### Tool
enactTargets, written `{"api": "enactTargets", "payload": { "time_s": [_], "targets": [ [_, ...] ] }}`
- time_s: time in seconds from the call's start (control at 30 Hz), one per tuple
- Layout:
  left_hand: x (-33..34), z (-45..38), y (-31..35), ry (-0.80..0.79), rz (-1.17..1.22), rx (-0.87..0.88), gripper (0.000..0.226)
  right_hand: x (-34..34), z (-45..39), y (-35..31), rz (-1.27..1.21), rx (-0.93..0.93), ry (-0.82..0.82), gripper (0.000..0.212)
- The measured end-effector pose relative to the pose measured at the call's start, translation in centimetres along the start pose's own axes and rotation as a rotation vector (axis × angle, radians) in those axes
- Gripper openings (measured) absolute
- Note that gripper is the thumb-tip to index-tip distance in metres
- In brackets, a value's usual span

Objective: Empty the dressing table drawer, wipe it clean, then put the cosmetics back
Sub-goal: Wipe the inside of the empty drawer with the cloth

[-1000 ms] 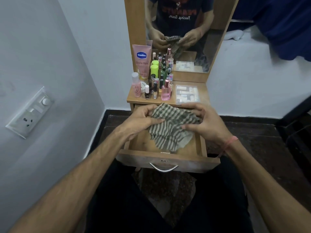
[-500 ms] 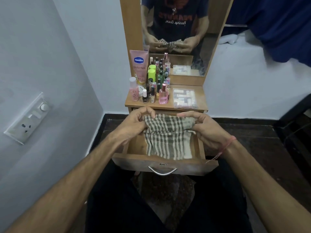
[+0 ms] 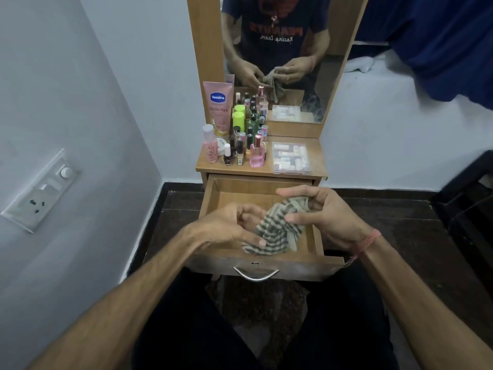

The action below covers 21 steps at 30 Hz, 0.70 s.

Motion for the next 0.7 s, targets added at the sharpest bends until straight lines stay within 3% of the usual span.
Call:
{"api": "enactTargets", "payload": {
  "time_s": [0.13,0.27,0.37,0.43,0.5,0.7],
  "targets": [
    [-1.4,0.4,0.1,0.141,0.088,0.038,0.017,-1.1,0.3,0.8,0.138,0.113,-0.023,0.079],
    [-0.7,0.0,0.7,0.185,0.358,0.052,0.020,0.8,0.0,1.9,0.176,0.224,-0.163,0.053],
    [-0.2,-0.8,1.2,0.221,0.437,0.057,0.026,0.7,-0.7,2.2,0.097,0.221,-0.070,0.049],
    [-0.6,-1.0,1.8,0.231,0.467,0.060,0.043,-0.3,-1.0,2.1,-0.031,0.214,0.004,0.052],
    [-1.3,-1.0,3.1,0.250,0.425,0.043,0.054,-1.7,-1.1,1.4,-0.117,0.201,0.056,0.053],
    [-3.2,-3.1,10.0,0.412,0.154,0.154,0.032,-6.3,-2.4,-3.2,-0.088,0.068,0.186,0.057]
  ]
}}
Point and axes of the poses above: each hand's wrist, its own z-axis away from the middle knuckle, its own x-axis out of the palm, y = z × x, the point moved 5 cm from there along -z, towards the middle knuckle, and after that the axes turned 3 degrees about x, right-handed, at the moved point
